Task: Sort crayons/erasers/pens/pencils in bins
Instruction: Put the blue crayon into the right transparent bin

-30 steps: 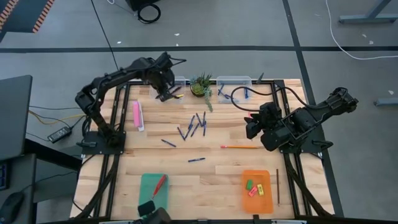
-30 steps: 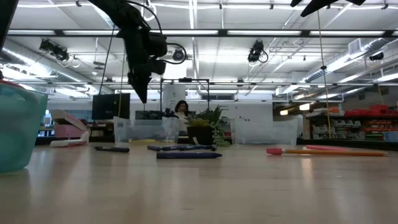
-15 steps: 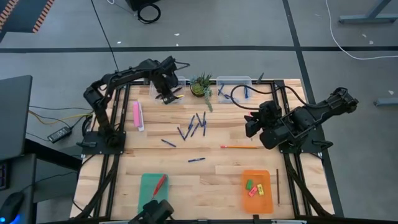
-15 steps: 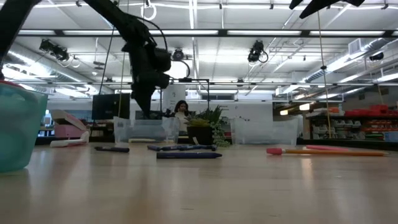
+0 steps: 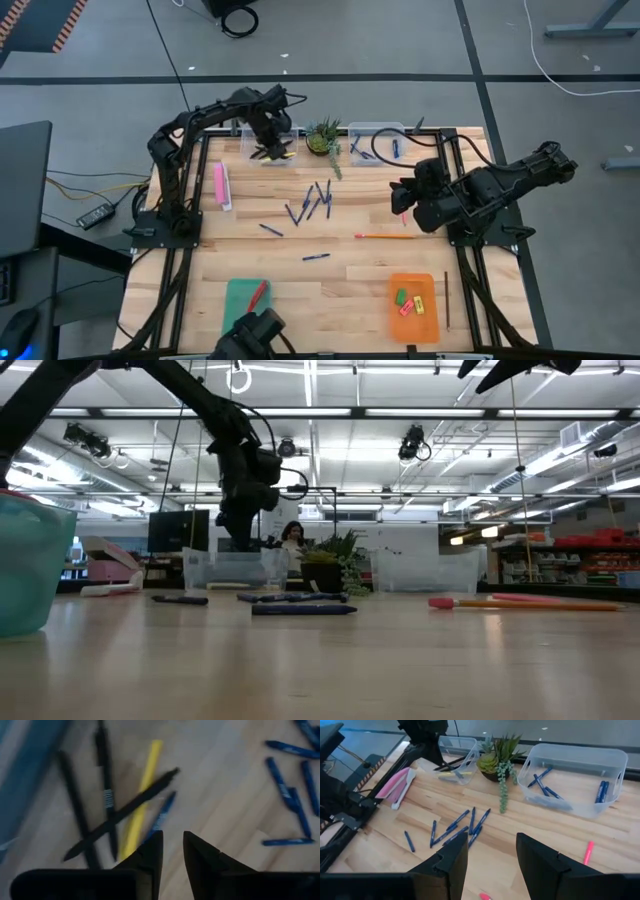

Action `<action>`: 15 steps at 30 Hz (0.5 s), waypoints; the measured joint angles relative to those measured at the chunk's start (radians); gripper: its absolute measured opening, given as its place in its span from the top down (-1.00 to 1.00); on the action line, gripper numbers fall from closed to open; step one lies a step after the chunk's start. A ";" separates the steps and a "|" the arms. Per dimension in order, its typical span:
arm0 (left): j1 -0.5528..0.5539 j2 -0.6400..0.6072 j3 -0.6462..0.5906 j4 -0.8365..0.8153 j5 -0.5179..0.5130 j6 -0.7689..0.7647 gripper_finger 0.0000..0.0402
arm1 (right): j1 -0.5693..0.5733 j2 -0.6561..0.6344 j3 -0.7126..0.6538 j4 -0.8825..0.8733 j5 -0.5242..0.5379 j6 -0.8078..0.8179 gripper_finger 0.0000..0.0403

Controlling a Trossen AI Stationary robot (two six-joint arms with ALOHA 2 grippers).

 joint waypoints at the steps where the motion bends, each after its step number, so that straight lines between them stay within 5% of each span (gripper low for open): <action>1: 0.000 -0.001 0.000 0.005 -0.010 0.002 0.61 | -0.002 0.000 0.000 0.002 -0.003 0.000 0.14; 15: -0.021 0.081 0.000 -0.019 -0.064 0.087 0.63 | -0.033 0.000 0.000 0.006 -0.008 -0.044 0.14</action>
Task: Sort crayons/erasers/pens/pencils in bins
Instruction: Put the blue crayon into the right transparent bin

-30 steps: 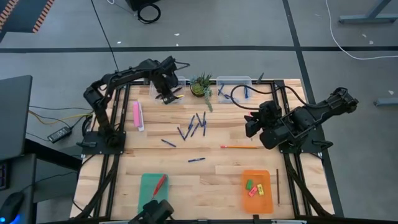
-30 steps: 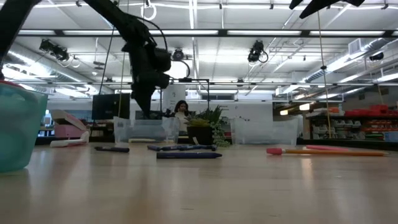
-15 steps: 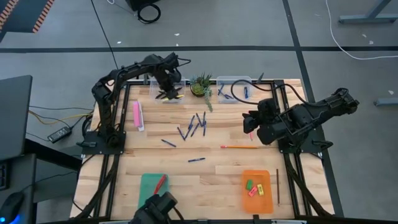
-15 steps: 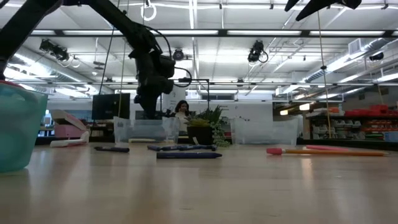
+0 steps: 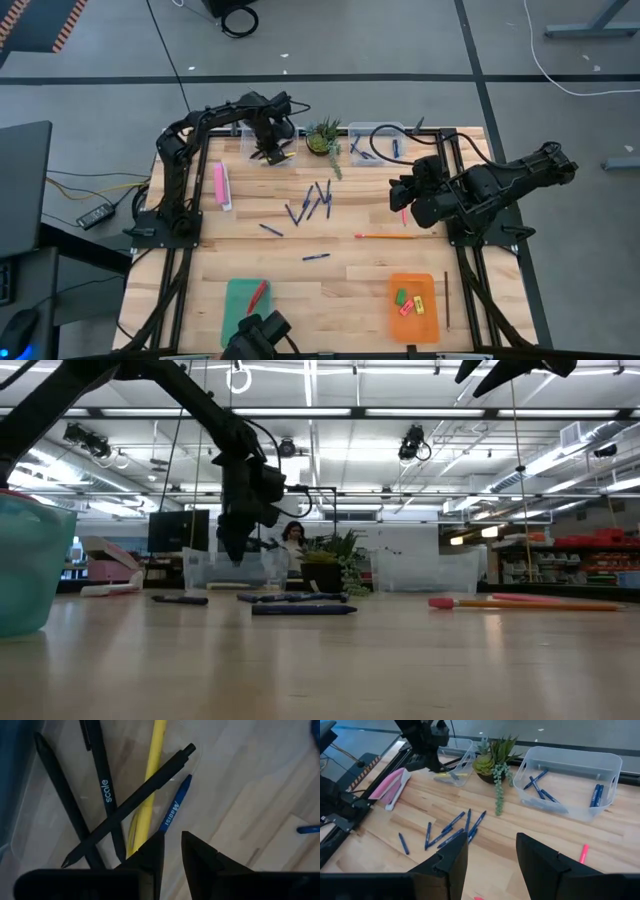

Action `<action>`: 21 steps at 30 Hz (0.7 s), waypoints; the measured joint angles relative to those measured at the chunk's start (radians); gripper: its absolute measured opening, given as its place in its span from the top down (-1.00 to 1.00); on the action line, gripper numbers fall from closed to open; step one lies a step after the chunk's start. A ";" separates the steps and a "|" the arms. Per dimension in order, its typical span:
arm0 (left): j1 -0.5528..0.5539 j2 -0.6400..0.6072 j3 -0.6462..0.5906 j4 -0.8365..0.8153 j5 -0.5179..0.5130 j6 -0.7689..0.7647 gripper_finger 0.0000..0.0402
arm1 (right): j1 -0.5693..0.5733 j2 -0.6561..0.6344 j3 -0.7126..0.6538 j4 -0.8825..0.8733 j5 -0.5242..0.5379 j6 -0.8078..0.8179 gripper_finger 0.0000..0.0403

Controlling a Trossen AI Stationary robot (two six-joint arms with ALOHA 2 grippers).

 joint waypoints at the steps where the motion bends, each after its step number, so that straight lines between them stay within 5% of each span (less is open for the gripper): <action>1: -0.003 0.003 0.000 0.003 -0.001 0.001 0.63 | 0.000 0.000 0.000 0.000 -0.003 0.000 0.14; 12: -0.016 0.042 0.008 0.032 -0.113 0.016 0.67 | 0.000 0.000 0.000 0.000 -0.033 -0.001 0.14; 21: -0.018 0.042 0.137 -0.068 -0.098 -0.019 0.64 | 0.000 0.000 0.000 0.000 -0.043 -0.020 0.14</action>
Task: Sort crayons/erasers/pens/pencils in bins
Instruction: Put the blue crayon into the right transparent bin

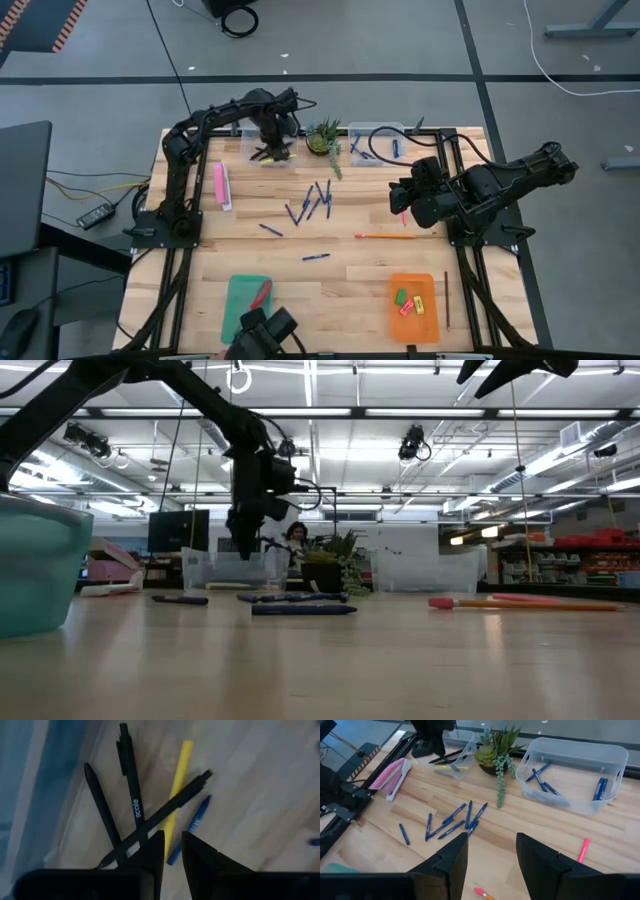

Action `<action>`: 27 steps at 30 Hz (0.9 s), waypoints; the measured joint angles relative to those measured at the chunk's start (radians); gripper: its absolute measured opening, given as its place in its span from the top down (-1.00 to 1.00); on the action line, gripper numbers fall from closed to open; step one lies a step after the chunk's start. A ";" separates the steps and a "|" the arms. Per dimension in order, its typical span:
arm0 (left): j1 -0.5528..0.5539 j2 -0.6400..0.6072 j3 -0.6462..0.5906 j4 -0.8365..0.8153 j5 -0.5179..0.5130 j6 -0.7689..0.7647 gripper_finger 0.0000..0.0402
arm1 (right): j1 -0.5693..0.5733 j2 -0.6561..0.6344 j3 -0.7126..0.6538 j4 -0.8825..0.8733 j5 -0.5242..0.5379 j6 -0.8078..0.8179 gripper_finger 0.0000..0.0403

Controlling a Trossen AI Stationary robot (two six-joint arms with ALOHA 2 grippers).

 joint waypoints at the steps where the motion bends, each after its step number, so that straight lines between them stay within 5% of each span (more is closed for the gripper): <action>1: 0.000 0.000 0.027 -0.026 0.013 -0.008 0.65 | 0.000 0.000 0.000 0.000 0.002 -0.007 0.14; 6: 0.001 -0.017 0.165 -0.135 0.129 -0.073 0.72 | -0.022 0.000 0.000 0.034 -0.034 -0.085 0.14; 16: -0.016 -0.336 0.217 -0.114 0.258 -0.279 0.94 | -0.360 0.007 0.000 0.418 -0.492 -0.625 0.14; 22: -0.122 -0.538 0.217 -0.051 0.200 -0.510 0.95 | -0.507 0.142 0.015 0.687 -0.771 -0.913 0.14; 27: -0.284 -0.653 0.217 -0.056 0.041 -0.699 0.88 | -0.513 0.306 0.094 0.686 -0.814 -1.163 0.14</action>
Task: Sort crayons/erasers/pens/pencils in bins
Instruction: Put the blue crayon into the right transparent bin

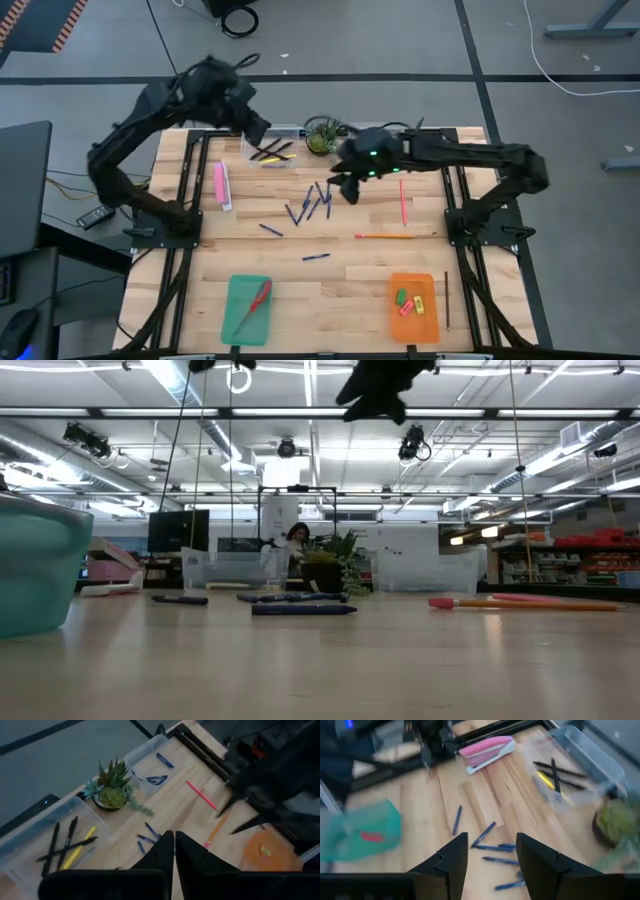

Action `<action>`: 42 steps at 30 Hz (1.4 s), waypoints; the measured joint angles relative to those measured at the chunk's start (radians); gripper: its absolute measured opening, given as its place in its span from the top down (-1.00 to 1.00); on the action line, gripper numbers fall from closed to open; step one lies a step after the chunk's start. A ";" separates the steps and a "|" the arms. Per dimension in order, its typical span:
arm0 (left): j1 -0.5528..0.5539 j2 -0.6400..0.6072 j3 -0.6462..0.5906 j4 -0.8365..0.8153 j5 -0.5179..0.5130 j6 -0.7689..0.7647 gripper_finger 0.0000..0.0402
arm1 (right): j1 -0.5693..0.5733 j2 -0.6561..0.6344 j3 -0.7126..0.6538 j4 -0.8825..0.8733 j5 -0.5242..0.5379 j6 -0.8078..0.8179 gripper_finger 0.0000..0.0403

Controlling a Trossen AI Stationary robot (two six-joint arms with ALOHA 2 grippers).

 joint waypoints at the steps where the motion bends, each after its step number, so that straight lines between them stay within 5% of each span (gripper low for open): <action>1: -0.039 -0.015 0.000 -0.008 -0.034 -0.041 0.88 | 0.000 0.032 0.023 0.001 0.004 -0.046 0.14; 8: -0.272 -0.069 0.000 -0.025 -0.227 -0.225 0.94 | -0.012 0.223 0.182 0.008 -0.062 -0.180 0.14; 16: -0.369 -0.071 -0.001 -0.126 -0.266 -0.263 0.90 | 0.005 0.387 0.203 -0.071 -0.153 -0.006 0.14; 22: -0.349 -0.141 -0.001 -0.103 -0.270 -0.235 0.85 | 0.019 0.465 0.203 -0.266 -0.039 -0.329 0.16; 25: -0.340 -0.172 -0.001 -0.099 -0.270 -0.236 0.88 | -0.018 0.494 0.198 -0.329 -0.006 -0.083 0.20; 35: -0.279 -0.222 0.000 -0.042 -0.295 -0.190 0.92 | -0.083 0.565 0.190 -0.320 -0.135 0.644 0.25; 42: -0.233 -0.220 -0.001 0.019 -0.295 -0.110 0.84 | -0.072 0.611 0.190 -0.325 -0.145 0.845 0.25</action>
